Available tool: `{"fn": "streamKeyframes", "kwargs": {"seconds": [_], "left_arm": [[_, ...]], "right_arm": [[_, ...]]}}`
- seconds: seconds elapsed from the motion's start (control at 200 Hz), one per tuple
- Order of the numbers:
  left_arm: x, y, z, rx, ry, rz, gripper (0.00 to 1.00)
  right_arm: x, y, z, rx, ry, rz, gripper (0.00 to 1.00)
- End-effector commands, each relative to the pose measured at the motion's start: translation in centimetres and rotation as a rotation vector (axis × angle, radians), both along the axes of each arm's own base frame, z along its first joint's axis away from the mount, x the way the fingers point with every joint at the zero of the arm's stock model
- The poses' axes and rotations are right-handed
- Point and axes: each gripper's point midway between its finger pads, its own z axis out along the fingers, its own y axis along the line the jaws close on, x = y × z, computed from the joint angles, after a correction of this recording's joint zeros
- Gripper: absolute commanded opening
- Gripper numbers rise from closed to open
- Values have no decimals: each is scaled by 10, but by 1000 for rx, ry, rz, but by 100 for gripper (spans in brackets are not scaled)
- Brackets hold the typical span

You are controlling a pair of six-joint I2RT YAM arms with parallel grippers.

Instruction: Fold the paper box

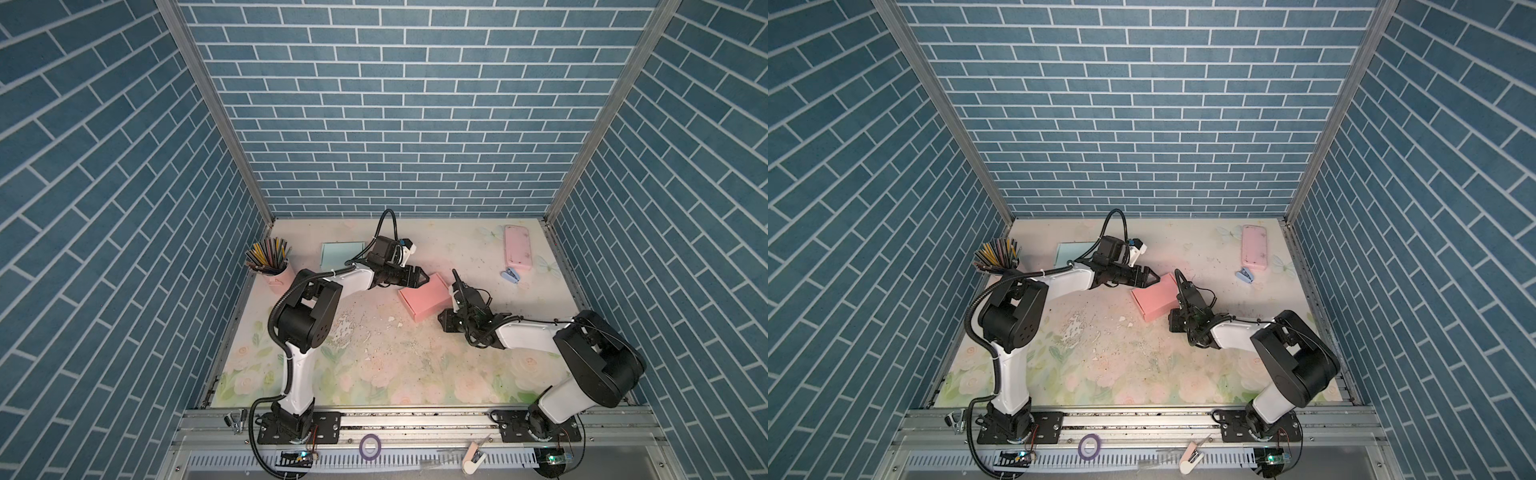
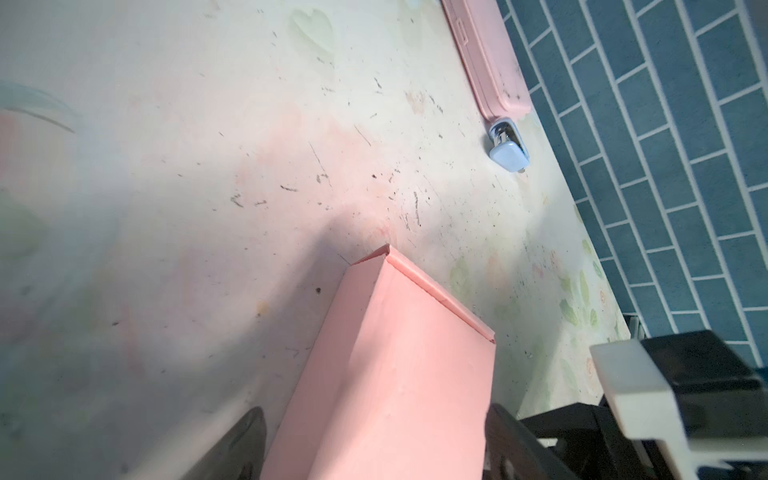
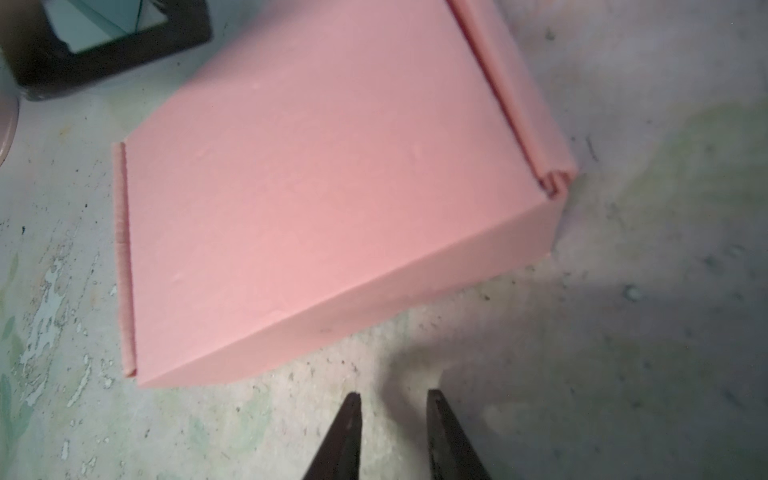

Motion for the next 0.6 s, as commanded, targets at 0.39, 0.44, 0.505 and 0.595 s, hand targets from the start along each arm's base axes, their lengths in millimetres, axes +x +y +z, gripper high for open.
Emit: {"fn": "streamKeyframes", "kwargs": {"seconds": [0.39, 0.44, 0.505, 0.595], "left_arm": [[-29, 9, -17, -35, 53, -9, 80], [-31, 7, -18, -36, 54, -17, 79], [-34, 4, -21, -37, 61, -26, 78], [-38, 0, -24, -36, 70, -43, 78]], "right_arm": [[-42, 22, 23, -42, -38, 66, 25], [-43, 26, 19, -43, -34, 72, 24], [-44, 32, 14, -37, -27, 76, 23], [-40, 41, 10, -32, -26, 80, 22]]}}
